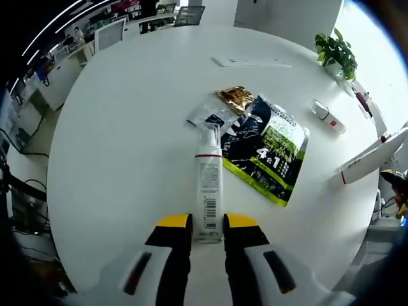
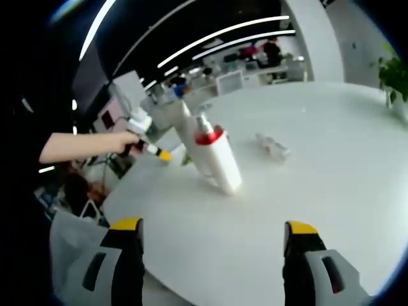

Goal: Arrange the skincare products in the storage area until every visible bottle or jar stands upright without overlapping.

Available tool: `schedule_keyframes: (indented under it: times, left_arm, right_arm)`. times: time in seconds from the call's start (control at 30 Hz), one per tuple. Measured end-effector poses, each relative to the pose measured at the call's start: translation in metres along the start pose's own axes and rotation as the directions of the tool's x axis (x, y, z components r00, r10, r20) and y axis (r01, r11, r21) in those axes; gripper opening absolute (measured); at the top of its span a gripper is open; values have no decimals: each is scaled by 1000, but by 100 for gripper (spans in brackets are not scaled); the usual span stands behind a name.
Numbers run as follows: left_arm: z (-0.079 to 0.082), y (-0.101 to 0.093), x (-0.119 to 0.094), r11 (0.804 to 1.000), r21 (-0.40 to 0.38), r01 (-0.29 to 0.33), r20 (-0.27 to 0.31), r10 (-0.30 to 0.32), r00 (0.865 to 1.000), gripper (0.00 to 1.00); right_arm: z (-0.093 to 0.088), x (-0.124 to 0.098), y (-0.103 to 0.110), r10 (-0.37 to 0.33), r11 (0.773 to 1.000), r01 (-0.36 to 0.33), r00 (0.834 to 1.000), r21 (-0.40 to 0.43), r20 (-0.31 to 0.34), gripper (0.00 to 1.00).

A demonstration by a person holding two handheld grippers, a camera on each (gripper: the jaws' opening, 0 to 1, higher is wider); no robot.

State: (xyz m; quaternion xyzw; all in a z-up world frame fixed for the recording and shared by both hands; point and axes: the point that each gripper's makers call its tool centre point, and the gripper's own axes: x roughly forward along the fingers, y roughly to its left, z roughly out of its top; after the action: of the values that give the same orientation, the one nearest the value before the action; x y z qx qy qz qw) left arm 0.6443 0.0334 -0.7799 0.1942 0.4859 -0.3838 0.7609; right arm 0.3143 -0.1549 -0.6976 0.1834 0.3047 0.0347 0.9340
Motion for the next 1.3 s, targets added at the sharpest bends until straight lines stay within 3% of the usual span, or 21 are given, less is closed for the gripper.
schedule_keyframes:
  times: [0.17,0.37,0.63,0.9,1.3]
  left_arm:
    - [0,-6,-5,997,-49,53,42,-51,998,17]
    - [0,-1,-14,996,-66,57,76,-52,996,17]
    - [2,-17,-37,984,-133,122,174,-99,980,17]
    - [12,-47,-87,972,-112,206,331,-158,930,17]
    - [19,-91,-159,972,-7,235,480,-203,854,17]
  right_arm:
    - [2,-2,0,4,1000,-4,1000,-4,4,91]
    - [7,-1,6,20,1000,-19,1000,-11,15,91]
    - [7,-2,20,50,998,-49,999,-29,17,91]
    - [16,-1,42,94,995,-93,995,-39,36,92]
    - [53,-10,80,180,982,-172,978,-77,105,93]
